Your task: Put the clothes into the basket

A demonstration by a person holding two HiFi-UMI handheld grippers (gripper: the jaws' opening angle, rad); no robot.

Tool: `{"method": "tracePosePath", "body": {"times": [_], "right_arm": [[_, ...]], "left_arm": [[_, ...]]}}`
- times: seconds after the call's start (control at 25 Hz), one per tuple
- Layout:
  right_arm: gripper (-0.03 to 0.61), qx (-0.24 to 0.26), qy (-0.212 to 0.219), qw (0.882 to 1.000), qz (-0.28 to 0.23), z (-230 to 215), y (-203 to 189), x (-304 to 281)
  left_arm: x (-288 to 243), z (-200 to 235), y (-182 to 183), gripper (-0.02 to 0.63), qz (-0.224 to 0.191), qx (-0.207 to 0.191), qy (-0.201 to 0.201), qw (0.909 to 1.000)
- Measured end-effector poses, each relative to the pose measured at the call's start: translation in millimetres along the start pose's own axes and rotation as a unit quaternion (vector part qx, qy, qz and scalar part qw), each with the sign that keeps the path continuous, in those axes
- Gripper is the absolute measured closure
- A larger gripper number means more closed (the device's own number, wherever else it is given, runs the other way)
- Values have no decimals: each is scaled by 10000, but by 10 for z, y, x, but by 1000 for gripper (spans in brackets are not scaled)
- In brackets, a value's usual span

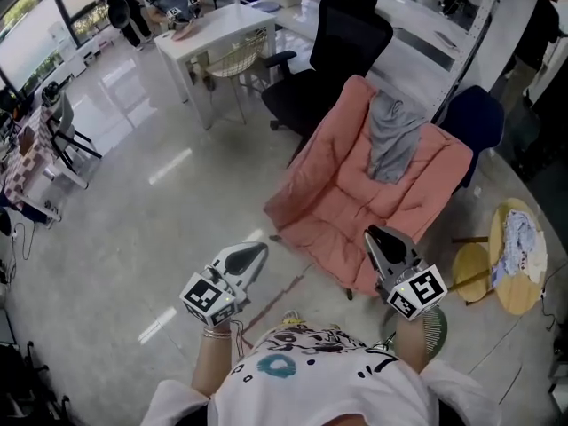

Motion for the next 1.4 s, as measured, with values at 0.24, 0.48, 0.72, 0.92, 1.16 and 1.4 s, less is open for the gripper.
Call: {"method": "tracePosePath", "body": {"times": [0.24, 0.48, 0.72, 0.92, 1.16, 1.4], "right_arm": [[546, -41, -389, 9991, -157, -140, 6, -174], [546, -111, -858, 9962, -68, -446, -33, -56], [546, 121, -1172, 9929, -138, -1100, 54, 75], [546, 136, -1307, 9911, -208, -1676, 184, 165], [546, 152, -1260, 9916, -270, -2265, 277, 184], [546, 108, -1174, 9927, -261, -2712, 232, 240]], "left_arm": [[-280, 301, 25, 598, 15, -62, -295, 9995], [-721, 403, 53, 598, 50, 10, -492, 9988], [-1416, 485, 214, 598, -62, -223, -665, 9975], [-2027, 460, 449, 598, -219, -164, -647, 9975], [-2669, 435, 633, 598, -242, -243, -706, 9969], [-3228, 353, 675, 598, -245, -343, -835, 9956]]}}
Point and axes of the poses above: the fingertips, and each gripper's own axes: x backward along the fingers, z to its left, y out of its top, the point moved 3 cm from there along x, backward along the fingers, and after that the axes turned 14 degrees about y, right-handed, at the moved point
